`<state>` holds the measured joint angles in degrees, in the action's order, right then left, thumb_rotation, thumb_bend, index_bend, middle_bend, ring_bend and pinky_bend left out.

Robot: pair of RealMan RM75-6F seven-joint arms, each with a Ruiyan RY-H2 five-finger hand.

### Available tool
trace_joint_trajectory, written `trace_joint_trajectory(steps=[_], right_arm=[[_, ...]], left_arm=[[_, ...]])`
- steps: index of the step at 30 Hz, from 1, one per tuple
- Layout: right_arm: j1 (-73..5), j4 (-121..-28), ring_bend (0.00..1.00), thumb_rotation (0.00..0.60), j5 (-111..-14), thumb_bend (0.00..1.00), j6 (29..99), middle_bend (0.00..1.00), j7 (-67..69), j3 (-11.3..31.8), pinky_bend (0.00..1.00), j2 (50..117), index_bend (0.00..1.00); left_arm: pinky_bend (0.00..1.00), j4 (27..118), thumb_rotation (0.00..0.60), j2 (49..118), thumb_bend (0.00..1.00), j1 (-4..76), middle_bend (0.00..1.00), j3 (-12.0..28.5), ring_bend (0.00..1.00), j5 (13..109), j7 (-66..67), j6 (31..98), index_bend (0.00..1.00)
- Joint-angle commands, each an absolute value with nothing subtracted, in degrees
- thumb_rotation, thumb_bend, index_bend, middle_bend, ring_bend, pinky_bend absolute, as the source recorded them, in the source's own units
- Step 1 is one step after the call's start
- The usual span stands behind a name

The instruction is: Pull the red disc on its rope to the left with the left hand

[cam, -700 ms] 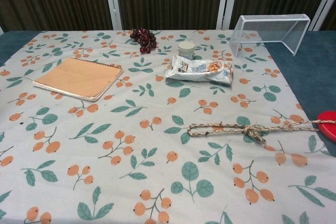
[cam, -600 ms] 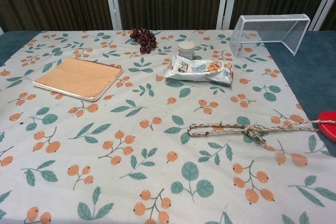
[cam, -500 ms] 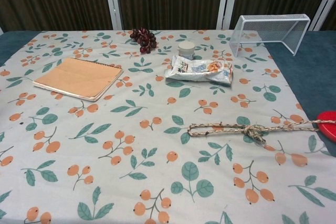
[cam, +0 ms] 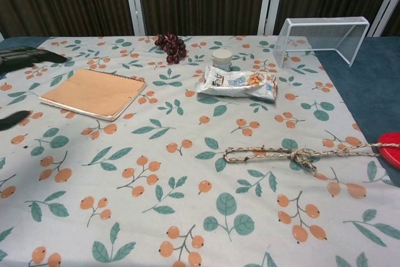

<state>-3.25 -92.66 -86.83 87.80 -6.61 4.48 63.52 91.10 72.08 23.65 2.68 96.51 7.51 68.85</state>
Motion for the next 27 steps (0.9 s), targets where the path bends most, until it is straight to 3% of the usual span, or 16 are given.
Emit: trace_joint_trajectory(steps=[1,11,27], right_arm=[[-3.24,-92.55,0.0,0.6,-86.82,0.29,87.72,0.0,-6.36,4.42,0.0,63.53,0.0],[-2.71,-91.28,0.0,0.6,-86.56,0.29,88.31,0.0,-4.24,4.45,0.0,63.12,0.0],[-0.89,-89.43,0.0,0.6,-85.1,0.29,89.62,0.0,-1.05,4.5,0.0,62.67,0.0]], left_arm=[[0.14,93.74,0.6,76.52,0.47,31.84,0.07,4.69,0.0,96.36,8.71,59.25,0.01],[0.14,88.64,0.6,85.91,0.48,41.02,0.09,5.35,0.0,93.43,8.72,48.31,0.01],[0.14,79.8,0.6,95.44,0.48,49.82,0.1,6.35,0.0,89.34,1.49,41.35,0.02]])
